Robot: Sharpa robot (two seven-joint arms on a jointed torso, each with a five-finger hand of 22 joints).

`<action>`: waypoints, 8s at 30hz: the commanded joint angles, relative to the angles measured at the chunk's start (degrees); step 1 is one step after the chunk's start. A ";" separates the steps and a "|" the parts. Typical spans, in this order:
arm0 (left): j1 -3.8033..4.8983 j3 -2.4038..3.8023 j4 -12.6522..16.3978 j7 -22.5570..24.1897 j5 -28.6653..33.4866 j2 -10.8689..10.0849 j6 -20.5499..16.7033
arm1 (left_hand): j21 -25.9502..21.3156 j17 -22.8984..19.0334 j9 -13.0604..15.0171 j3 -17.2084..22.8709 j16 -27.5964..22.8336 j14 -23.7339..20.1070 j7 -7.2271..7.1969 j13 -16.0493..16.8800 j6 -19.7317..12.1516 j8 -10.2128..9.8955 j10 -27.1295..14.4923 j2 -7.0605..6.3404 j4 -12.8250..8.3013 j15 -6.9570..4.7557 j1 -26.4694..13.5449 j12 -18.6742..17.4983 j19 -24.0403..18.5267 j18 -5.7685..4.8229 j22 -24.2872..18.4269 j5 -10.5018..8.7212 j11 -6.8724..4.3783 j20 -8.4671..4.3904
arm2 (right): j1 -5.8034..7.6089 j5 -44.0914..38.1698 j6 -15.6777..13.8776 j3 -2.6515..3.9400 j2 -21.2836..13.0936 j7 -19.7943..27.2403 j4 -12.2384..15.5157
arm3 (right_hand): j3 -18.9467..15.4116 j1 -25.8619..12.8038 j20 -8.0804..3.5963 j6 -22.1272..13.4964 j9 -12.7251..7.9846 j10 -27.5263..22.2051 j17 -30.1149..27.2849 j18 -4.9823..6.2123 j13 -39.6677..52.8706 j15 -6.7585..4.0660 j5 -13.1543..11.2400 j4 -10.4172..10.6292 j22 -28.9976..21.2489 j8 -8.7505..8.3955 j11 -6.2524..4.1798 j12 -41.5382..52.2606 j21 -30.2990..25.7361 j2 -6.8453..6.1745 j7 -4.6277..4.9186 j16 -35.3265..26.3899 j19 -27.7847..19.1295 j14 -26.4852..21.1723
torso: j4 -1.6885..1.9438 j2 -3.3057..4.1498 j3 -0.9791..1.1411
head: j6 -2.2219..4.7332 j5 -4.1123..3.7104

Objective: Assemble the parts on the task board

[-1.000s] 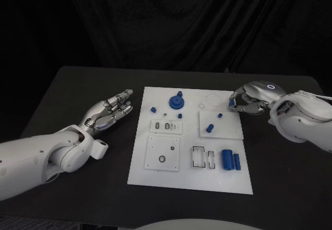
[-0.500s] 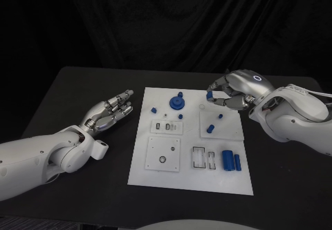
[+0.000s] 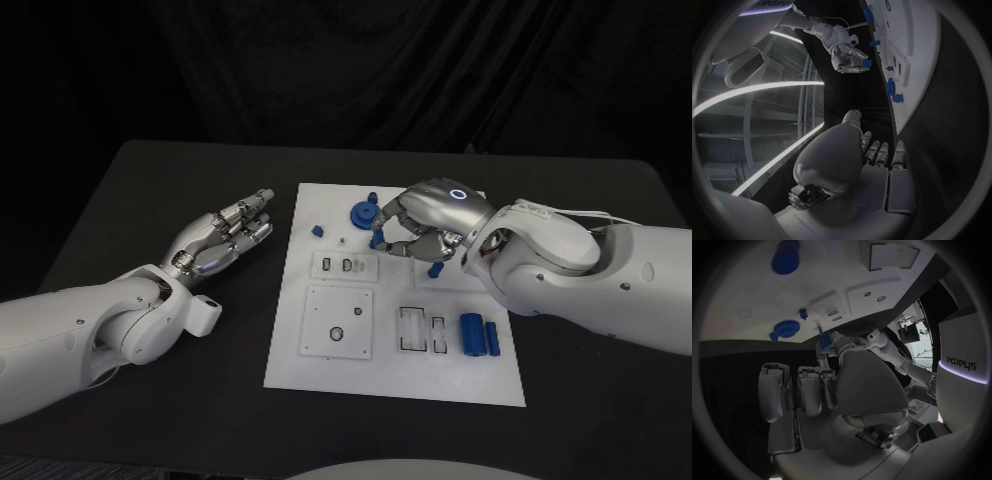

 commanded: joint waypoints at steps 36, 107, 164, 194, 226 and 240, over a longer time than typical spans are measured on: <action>0.05 0.03 -0.35 8.37 0.12 0.86 1.22 | -0.33 -0.08 0.07 0.40 -0.39 -0.03 0.83 0.04 -0.04 0.09 -0.31 0.01 -0.15 0.40 0.54 0.05 -0.01 0.51 -0.08 0.32 0.18 0.47 | -3.92 -3.36 6.19 0.05 6.66 -4.54 -5.27 | -0.28 -0.98 0.41 -0.35 3.54 5.96 12.02 0.61 15.08 0.54 1.12 -0.99 13.68 -1.36 0.90 0.15 -0.46 0.33 -1.13 -0.61 4.05 5.16 | -0.38 -0.14 0.09 | -1.05 0.54; 4.50 0.06 -1.75 4.80 -2.00 1.05 -7.23 | 2.70 0.33 0.44 -1.90 0.11 1.08 4.20 0.36 4.11 0.55 1.35 0.97 2.25 2.08 -5.39 0.40 4.21 1.15 1.93 -7.10 1.09 4.38 | 2.09 0.38 -17.10 0.15 -8.00 2.03 0.05 | -6.39 -5.96 1.10 -17.45 -4.81 5.96 12.31 0.35 15.08 1.25 -11.71 10.02 14.04 -2.96 1.73 0.15 0.49 -2.04 0.20 -0.25 4.56 5.26 | 0.00 -1.97 0.78 | 7.23 3.20; 8.39 0.08 2.71 -69.23 -54.49 16.75 11.11 | 84.12 89.92 32.50 -4.76 89.61 89.97 -0.06 89.60 43.56 28.90 87.83 -0.88 2.10 -8.09 -24.63 89.62 80.81 -6.27 78.58 -23.40 -6.66 -7.25 | -3.62 0.42 -19.07 0.00 -9.26 0.80 -8.45 | -3.58 -1.96 1.48 -8.68 -4.61 5.96 12.49 0.27 15.08 1.62 6.10 8.01 14.15 -2.82 2.11 0.15 0.89 3.07 0.63 -0.03 4.70 5.30 | -4.42 -12.90 6.63 | -5.80 6.79; 8.15 0.07 -0.59 -68.24 -51.81 20.19 6.99 | 83.50 89.92 34.42 -4.22 89.61 89.97 0.09 89.60 44.12 25.87 87.83 -0.40 2.08 -8.00 -24.44 89.62 80.60 -6.19 78.32 -22.54 -6.54 -7.23 | -3.82 0.42 -17.94 0.00 -8.48 0.88 -9.12 | -3.12 -1.51 1.47 -8.47 -4.70 5.96 12.45 0.28 15.08 1.63 6.96 7.73 14.14 -3.05 2.14 0.15 0.88 3.12 0.68 -0.04 4.70 5.30 | -4.71 -11.58 8.54 | -5.80 4.44; 7.02 0.06 -4.66 -66.66 -51.77 23.53 8.39 | 83.37 89.92 35.03 -3.43 89.61 89.97 0.04 89.60 44.30 24.92 87.83 -0.11 1.49 -8.03 -23.37 89.62 80.58 -6.17 78.32 -22.38 -6.58 -7.26 | -3.81 0.42 -17.57 0.01 -8.58 1.33 -9.06 | -3.02 -1.47 1.47 -8.31 -4.72 5.96 12.24 0.32 15.08 1.64 7.31 7.67 14.08 -3.12 2.15 0.15 0.73 3.00 0.70 -0.16 4.62 5.25 | -5.21 -9.84 8.14 | -5.80 4.80; 6.67 0.06 -5.18 -66.29 -51.77 23.98 9.16 | 82.85 89.92 35.78 -1.94 89.61 89.97 0.01 89.60 44.44 23.70 87.83 -0.16 0.62 -8.06 -21.41 89.62 80.05 -5.99 77.76 -21.55 -6.62 -7.30 | -3.81 1.94 -17.45 0.01 -8.54 1.80 -9.04 | -2.99 -1.83 1.49 -8.09 -4.75 5.96 12.03 0.35 15.08 1.67 7.25 8.00 14.04 -3.21 2.20 0.15 0.61 3.04 0.76 -0.27 4.56 5.21 | -5.35 -9.31 8.16 | -5.80 4.81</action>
